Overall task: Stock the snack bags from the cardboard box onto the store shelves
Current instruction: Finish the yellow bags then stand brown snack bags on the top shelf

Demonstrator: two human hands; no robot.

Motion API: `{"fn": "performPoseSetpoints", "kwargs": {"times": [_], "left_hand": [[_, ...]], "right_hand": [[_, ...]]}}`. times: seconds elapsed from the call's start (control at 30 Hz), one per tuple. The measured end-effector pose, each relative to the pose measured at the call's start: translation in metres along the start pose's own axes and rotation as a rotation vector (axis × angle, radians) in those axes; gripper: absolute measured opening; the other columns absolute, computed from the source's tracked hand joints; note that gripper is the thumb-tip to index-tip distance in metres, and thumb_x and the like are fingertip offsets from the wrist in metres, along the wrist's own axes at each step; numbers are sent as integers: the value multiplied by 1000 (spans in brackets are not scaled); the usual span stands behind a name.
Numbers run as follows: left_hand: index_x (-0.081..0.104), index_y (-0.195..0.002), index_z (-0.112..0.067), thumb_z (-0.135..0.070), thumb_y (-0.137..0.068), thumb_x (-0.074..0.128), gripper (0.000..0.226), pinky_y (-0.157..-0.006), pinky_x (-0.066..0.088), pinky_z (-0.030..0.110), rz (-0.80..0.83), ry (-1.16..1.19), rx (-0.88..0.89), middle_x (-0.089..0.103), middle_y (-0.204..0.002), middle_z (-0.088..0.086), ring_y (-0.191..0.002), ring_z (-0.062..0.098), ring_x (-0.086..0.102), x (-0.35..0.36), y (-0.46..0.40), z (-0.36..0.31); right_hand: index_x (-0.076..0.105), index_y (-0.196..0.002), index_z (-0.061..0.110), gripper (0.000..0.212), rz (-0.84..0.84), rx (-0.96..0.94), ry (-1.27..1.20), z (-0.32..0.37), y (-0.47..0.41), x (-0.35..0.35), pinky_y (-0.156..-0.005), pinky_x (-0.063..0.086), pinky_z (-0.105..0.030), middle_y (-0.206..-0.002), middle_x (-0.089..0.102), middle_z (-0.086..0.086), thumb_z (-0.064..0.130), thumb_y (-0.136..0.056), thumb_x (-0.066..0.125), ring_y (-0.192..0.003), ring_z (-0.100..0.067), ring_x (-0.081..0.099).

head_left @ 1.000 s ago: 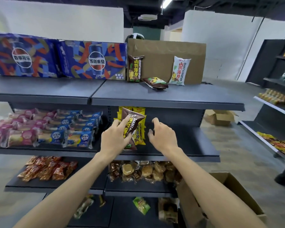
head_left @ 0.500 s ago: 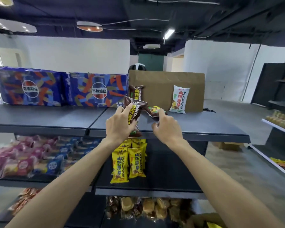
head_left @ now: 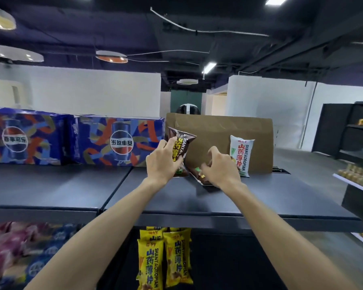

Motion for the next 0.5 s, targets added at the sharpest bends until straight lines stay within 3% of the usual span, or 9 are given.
{"fn": "performPoseSetpoints", "kwargs": {"times": [0.2,0.5], "left_hand": [[47,-133,-23,-42,-86,65,53,-65,52,39,56,19,-40,56,-106,3,-84,27,64,49,-24,7],[41,-141,-24,-42,-88,60,59,-60,50,38,125,-106,-44,51,-108,8,-84,29,64,101,-47,14]], "right_hand": [[51,-114,13,26,67,91,47,-42,-41,17,-86,48,-42,-111,59,-11,5,-90,47,-101,-32,56],[51,-126,20,32,412,117,52,-65,-73,65,-90,48,-35,-124,60,-9,19,-94,47,-108,-27,57]]}}
Point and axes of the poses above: each hand's wrist, its own y-axis away from the middle knuckle, its own x-axis out of the palm, z = x × y, the point moved 8 cm from there along -y, towards the middle knuckle
